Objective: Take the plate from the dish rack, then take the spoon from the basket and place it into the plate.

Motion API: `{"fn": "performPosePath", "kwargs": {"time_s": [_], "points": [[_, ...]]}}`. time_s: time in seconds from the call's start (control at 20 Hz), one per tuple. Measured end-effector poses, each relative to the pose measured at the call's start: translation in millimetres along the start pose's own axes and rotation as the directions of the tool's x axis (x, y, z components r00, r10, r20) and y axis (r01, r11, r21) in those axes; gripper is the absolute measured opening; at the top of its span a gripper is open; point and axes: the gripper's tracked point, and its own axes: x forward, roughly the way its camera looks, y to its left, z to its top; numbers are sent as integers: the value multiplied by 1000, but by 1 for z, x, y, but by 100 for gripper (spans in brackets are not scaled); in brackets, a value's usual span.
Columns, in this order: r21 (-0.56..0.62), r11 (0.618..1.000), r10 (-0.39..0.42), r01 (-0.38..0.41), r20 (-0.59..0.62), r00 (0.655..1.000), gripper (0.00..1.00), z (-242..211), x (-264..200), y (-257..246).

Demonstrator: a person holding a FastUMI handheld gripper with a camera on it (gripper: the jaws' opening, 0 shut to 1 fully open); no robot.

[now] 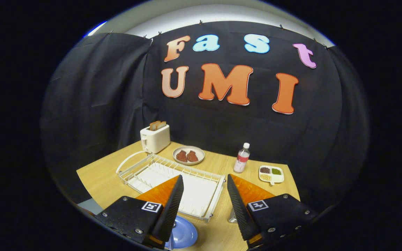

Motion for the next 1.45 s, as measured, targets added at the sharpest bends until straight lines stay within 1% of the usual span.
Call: {"fn": "performPosePath", "kwargs": {"time_s": [0.15, 0.3, 0.4, 0.55, 0.6, 0.75, 0.95, 1.3, 1.45], "points": [[-1, 998, -59, 60, 98, 993, 80, 41, 5, -15], [27, 994, -110, 107, 145, 983, 84, 66, 11, -26], [37, 990, -139, 134, 191, 972, 86, 85, 11, -31], [26, 975, -219, 219, 244, 945, 87, 103, 10, -47], [29, 971, -237, 237, 247, 940, 87, 104, 9, -48], [41, 967, -253, 251, 252, 934, 88, 112, 7, -46], [43, 952, -303, 302, 256, 918, 89, 117, 3, -47], [16, 934, -349, 357, 256, 901, 89, 124, -1, -39], [36, 926, -372, 376, 257, 892, 89, 129, -4, -32]]}}
